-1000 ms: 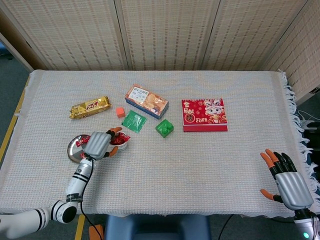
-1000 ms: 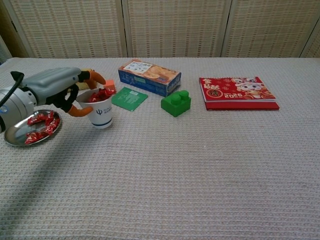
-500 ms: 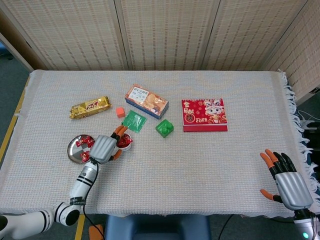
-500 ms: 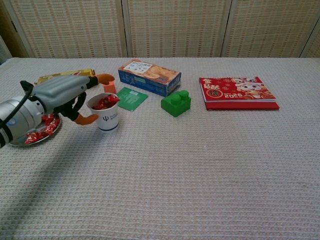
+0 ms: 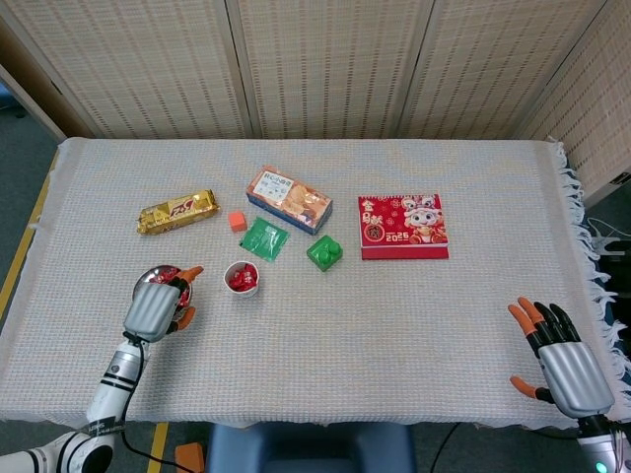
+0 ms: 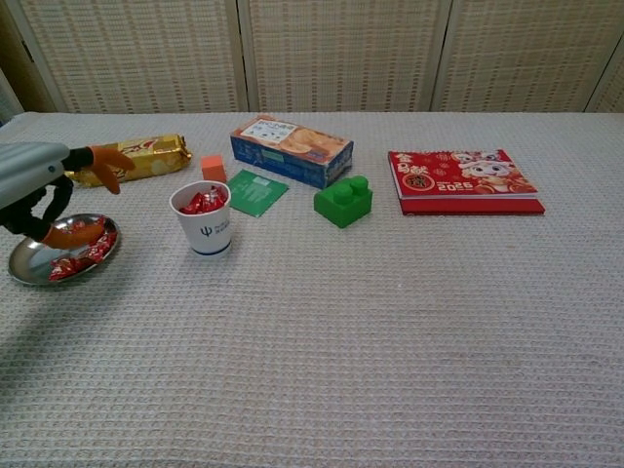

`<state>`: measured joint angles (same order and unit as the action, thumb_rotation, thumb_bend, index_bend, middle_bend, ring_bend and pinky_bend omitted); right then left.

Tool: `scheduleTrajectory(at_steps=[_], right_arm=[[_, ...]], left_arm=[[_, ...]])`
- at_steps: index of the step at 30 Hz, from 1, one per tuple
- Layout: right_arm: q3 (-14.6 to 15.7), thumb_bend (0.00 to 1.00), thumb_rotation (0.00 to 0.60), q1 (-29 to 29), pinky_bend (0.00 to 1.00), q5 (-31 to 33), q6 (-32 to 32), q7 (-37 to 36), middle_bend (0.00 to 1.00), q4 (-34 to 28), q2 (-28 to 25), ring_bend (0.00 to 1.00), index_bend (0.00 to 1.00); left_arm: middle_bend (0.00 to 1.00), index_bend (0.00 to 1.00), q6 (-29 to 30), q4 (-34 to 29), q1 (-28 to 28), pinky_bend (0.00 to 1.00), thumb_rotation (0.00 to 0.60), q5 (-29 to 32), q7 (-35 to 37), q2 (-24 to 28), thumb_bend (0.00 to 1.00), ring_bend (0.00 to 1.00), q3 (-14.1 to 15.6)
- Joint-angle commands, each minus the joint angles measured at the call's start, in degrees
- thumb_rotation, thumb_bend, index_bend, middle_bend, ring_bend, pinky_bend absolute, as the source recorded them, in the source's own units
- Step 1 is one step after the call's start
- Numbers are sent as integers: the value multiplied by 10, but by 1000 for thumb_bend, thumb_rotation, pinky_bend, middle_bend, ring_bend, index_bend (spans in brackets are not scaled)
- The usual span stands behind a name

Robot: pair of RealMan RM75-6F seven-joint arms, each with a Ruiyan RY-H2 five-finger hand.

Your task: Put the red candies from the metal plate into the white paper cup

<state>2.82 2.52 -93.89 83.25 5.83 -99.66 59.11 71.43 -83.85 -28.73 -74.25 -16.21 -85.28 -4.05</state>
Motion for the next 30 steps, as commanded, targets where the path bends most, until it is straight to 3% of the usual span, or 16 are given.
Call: scheduleTrajectory(at_steps=[1,14,22,30], right_arm=[[2,32,600,0,2,-5,1,1,0,0,0,0,0],[5,32,600,0,2,-11,-1,6,0,-1,3,0,0],[5,32,600,0,2,-10,-1,6,0,-1,3,0,0],[4,32,600,-1,2,-8,2,4,0,0,2,0,0]], left_arm=[[339,228,3,37,20,1000,600,10,9,-2,369,695,13],[368,290,-43,178,18,1000,600,24,-2,-74,370,710,6],[364,297,-55,202,10,1000,600,17,-3,-93,369,710,-3],[419,411,-72,213,7,1000,600,22,-15,-98,368,710,-8]])
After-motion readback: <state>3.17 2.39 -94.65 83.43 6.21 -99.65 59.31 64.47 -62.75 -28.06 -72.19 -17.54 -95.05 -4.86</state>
